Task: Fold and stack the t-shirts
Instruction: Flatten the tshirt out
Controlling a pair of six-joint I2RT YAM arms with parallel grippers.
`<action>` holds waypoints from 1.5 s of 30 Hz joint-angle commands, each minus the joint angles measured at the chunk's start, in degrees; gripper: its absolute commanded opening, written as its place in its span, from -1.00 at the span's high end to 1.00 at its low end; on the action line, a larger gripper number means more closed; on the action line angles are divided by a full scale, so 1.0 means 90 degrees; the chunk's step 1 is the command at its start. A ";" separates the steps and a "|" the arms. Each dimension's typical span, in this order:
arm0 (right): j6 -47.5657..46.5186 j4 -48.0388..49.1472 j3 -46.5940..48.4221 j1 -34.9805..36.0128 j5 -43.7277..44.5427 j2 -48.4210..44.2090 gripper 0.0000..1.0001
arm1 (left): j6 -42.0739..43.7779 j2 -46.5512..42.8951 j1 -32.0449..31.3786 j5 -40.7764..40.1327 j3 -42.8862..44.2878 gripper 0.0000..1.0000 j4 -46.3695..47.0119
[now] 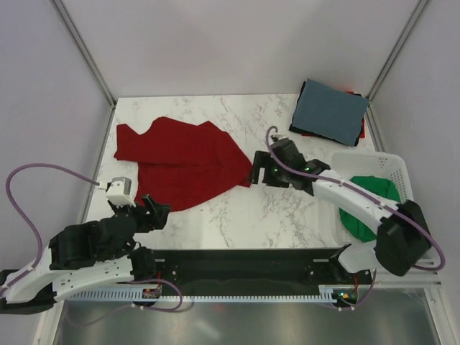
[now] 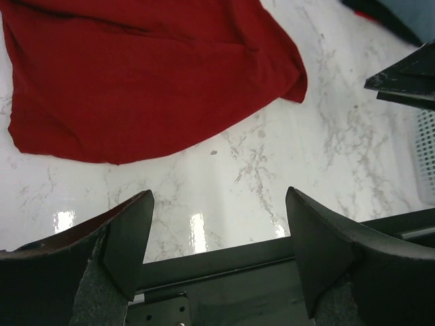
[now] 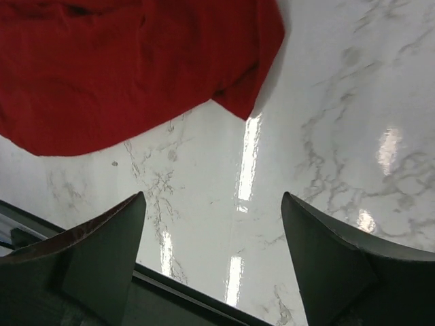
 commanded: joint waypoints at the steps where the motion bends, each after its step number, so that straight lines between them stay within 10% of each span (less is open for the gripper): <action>1: 0.0130 0.0687 0.0149 0.0674 -0.0124 0.0994 -0.77 | -0.0171 0.0382 0.0012 -0.0270 0.0070 -0.72 -0.0072; 18: -0.0524 0.0248 0.1614 0.0540 0.0903 0.3361 -0.63 | -0.0483 -0.0224 0.0021 -0.0387 0.0001 -0.69 -0.0238; 30: -0.1469 -0.0256 0.2901 0.0442 0.0950 0.3802 1.00 | -0.0444 0.0109 0.0051 -0.0358 0.0021 -0.69 -0.0268; 38: -0.3959 -0.2924 0.8163 0.1192 0.3262 0.3606 1.00 | -0.0464 -0.0018 0.0070 -0.0378 0.0021 -0.68 -0.0258; 45: -0.5330 -0.1911 0.6296 0.2560 0.4299 0.1559 0.99 | -0.0493 -0.0038 0.0109 -0.0387 0.0021 -0.68 -0.0287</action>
